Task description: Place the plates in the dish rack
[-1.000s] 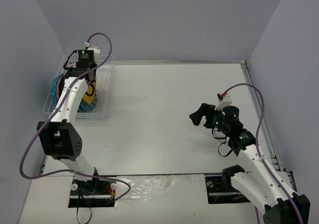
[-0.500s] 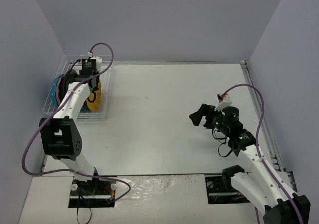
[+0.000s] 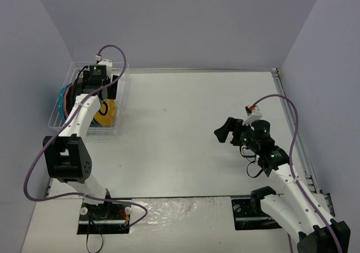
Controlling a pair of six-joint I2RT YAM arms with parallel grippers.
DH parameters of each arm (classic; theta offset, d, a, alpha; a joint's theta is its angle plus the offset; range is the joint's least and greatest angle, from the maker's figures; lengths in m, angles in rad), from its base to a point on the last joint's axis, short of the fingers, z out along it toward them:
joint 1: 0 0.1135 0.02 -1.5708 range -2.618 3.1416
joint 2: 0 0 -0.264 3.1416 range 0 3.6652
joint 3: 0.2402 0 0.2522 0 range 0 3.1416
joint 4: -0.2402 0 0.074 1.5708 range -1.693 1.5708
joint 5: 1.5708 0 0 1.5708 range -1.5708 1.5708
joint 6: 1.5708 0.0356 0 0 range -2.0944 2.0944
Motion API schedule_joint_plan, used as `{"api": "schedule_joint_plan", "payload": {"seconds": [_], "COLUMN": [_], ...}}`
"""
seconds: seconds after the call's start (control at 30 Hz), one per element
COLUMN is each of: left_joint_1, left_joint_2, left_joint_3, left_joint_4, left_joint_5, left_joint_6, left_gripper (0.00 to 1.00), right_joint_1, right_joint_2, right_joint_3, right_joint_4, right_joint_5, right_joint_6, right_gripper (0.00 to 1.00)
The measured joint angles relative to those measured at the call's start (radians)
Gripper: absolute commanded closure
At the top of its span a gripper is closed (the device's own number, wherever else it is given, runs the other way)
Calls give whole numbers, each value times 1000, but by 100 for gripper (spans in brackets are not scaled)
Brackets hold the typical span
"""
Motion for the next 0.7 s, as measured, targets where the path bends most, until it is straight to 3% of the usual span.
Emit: {"api": "schedule_joint_plan", "payload": {"seconds": [0.23, 0.4, 0.5, 0.7], "left_joint_1": [-1, -3, -3, -28], "left_joint_2": [-149, -346, -533, -947], "left_joint_3": [25, 99, 94, -57], "left_joint_4": [-54, -125, -160, -256], "left_joint_5": [54, 97, 118, 145], "left_joint_6": [-45, -119, -170, -250], "left_gripper": [4, 3, 3, 3], "right_joint_1": [0, 0, 0, 0], "right_joint_2": [-12, -46, -84, -205], "right_joint_3": [100, 236, 319, 466], "right_joint_4": [-56, -143, -201, -299], "right_joint_5": [26, 101, 163, 269], "right_joint_6": [-28, -71, -88, -150], "right_gripper": [0, 0, 0, 0]}}
